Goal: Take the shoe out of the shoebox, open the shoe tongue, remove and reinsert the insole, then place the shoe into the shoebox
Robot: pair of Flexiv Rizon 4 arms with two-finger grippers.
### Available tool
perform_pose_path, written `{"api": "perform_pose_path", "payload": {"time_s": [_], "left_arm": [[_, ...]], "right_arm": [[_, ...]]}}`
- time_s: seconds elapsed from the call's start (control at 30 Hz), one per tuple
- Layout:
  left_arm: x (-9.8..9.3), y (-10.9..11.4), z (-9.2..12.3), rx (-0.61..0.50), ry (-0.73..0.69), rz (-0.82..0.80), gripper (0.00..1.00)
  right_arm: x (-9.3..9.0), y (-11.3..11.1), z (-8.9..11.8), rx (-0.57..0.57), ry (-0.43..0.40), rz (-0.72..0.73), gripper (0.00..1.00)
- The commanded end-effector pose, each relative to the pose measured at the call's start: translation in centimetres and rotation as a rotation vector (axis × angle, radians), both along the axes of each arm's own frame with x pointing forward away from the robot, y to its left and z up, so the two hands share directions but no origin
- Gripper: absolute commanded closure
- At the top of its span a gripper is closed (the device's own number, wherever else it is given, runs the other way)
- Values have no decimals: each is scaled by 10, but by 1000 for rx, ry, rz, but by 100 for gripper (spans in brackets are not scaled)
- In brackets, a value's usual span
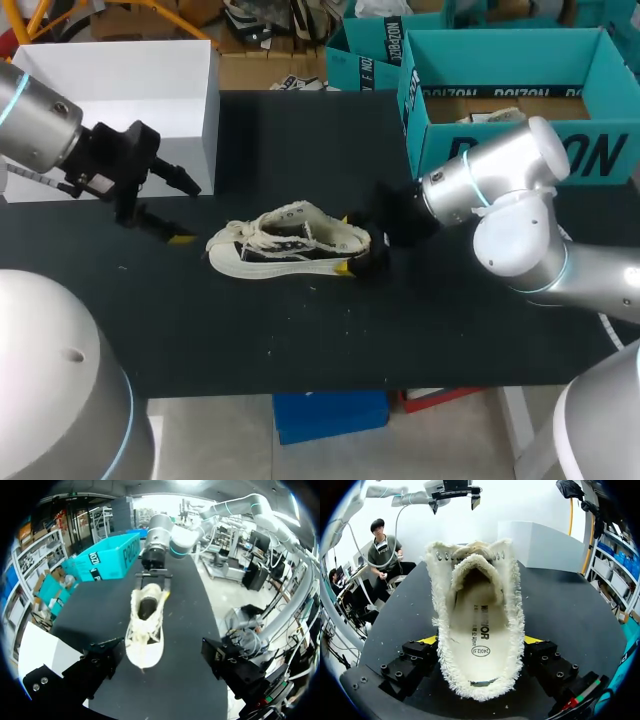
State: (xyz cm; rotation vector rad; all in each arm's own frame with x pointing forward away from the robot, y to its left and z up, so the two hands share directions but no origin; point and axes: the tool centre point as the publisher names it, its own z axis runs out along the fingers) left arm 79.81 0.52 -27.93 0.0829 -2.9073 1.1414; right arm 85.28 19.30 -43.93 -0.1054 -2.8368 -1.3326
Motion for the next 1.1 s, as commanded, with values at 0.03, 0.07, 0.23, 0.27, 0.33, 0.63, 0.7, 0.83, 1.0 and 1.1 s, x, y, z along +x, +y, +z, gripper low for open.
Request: {"api": "perform_pose_path", "payload": {"time_s": [0.03, 0.07, 0.23, 0.27, 0.33, 0.63, 0.7, 0.83, 1.0, 1.1], "left_arm": [[-5, -20, 4, 157, 5, 76, 0], [-4, -23, 3, 186, 18, 110, 0], [-2, -34, 1, 230, 77, 183, 0], [-2, -34, 1, 230, 77, 183, 0], [-2, -34, 1, 230, 77, 183, 0], [-2, -34, 1, 230, 77, 183, 0], [-2, -34, 1, 230, 77, 183, 0], [14, -45, -4, 190, 248, 511, 0], [32, -68, -14, 283, 398, 889, 0], [43, -82, -21, 377, 477, 1074, 0]], "right_arm": [[1, 2, -3, -1, 0, -1, 100], [1, 2, -3, -1, 0, -1, 100], [1, 2, -3, -1, 0, -1, 100], [1, 2, -3, -1, 0, -1, 100], [1, 2, -3, -1, 0, -1, 100], [1, 2, -3, -1, 0, -1, 100], [1, 2, -3, -1, 0, -1, 100], [1, 2, -3, -1, 0, -1, 100], [1, 2, -3, -1, 0, -1, 100], [1, 2, -3, -1, 0, -1, 100]]}}
